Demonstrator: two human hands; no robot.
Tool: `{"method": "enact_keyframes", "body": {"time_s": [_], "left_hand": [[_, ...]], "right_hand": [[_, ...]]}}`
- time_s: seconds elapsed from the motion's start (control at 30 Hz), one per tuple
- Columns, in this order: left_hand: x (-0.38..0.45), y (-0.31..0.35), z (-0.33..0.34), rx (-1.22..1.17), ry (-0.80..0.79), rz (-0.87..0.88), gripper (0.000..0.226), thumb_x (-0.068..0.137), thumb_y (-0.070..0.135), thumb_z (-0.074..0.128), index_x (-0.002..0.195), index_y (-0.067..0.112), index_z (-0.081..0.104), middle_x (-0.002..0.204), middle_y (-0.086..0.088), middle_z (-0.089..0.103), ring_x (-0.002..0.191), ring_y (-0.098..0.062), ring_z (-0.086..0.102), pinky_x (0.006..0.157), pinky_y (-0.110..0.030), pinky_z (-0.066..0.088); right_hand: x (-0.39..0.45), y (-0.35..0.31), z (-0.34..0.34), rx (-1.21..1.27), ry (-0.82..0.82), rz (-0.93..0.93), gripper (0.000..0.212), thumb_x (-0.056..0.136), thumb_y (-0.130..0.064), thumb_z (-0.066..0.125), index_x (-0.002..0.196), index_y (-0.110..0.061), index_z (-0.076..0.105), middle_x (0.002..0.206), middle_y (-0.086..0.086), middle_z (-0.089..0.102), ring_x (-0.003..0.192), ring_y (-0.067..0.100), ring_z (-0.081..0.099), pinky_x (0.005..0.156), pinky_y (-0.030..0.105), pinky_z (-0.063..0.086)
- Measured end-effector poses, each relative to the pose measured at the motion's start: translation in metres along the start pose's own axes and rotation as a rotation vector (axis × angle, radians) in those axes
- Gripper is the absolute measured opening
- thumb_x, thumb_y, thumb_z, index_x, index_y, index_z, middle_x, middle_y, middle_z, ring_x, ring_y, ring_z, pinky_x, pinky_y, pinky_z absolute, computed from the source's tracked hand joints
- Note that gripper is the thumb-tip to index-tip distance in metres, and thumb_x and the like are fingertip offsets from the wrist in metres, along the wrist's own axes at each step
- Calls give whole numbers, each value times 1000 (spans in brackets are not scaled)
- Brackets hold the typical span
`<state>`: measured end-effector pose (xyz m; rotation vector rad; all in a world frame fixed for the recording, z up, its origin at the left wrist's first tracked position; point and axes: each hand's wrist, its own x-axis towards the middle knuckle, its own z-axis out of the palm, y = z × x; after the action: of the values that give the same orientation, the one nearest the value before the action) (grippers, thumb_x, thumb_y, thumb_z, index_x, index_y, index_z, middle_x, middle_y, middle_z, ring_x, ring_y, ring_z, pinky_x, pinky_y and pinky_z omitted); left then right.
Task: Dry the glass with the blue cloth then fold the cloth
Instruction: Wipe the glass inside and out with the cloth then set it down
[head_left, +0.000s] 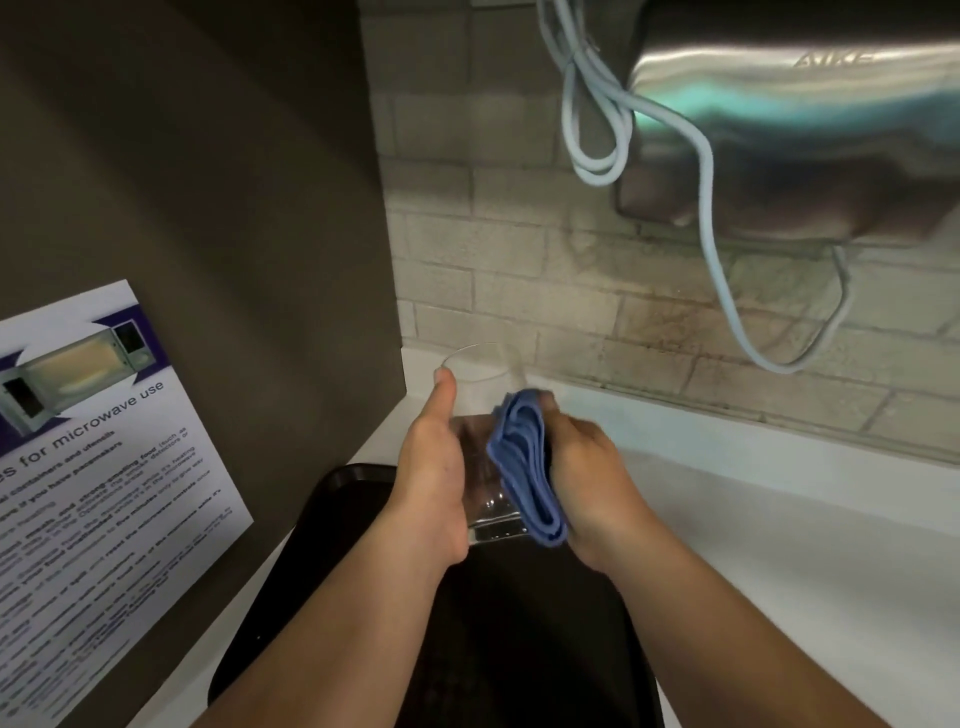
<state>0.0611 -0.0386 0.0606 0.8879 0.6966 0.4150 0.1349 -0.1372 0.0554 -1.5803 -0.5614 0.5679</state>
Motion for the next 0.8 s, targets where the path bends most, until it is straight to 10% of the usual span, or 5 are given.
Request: {"method": "enact_keyframes", "body": {"time_s": [0.27, 0.37, 0.5, 0.63, 0.8], "left_hand": [[8, -2, -4, 91, 54, 50, 77, 86, 78, 51, 90, 8, 83, 88, -14, 83, 77, -29, 80, 64, -34, 58], [3, -1, -7, 40, -95, 24, 77, 69, 77, 52, 71, 8, 85, 76, -18, 82, 67, -29, 81, 68, -42, 56], [-3, 3, -5, 29, -68, 37, 84, 88, 80, 45, 103, 6, 82, 99, -20, 83, 87, -35, 81, 75, -43, 62], [5, 7, -7, 93, 88, 73, 83, 91, 79, 40, 97, 3, 75, 97, -17, 79, 87, -32, 75, 68, -37, 57], [0, -7, -5, 115, 52, 125, 58, 92, 69, 52, 69, 22, 77, 70, -17, 78, 63, -31, 75, 48, -34, 58]], "right_hand": [[-34, 16, 19, -373, 88, -388, 33, 99, -48, 41, 126, -32, 49, 105, -17, 67, 94, -10, 63, 79, 4, 47], [-10, -9, 13, -253, 176, -285, 30, 102, -46, 40, 107, -24, 60, 86, -8, 71, 77, -7, 66, 67, 6, 46], [-10, -11, 7, 23, 66, -75, 51, 102, -53, 34, 83, -24, 72, 72, -1, 78, 63, 6, 73, 58, 17, 53], [-49, 17, 23, -225, -15, -205, 26, 96, -57, 40, 114, -46, 55, 94, -12, 74, 88, -5, 70, 72, 10, 52], [-34, 1, 28, -344, 140, -357, 38, 99, -41, 45, 133, -23, 47, 109, -10, 66, 100, 1, 65, 83, 6, 49]]}}
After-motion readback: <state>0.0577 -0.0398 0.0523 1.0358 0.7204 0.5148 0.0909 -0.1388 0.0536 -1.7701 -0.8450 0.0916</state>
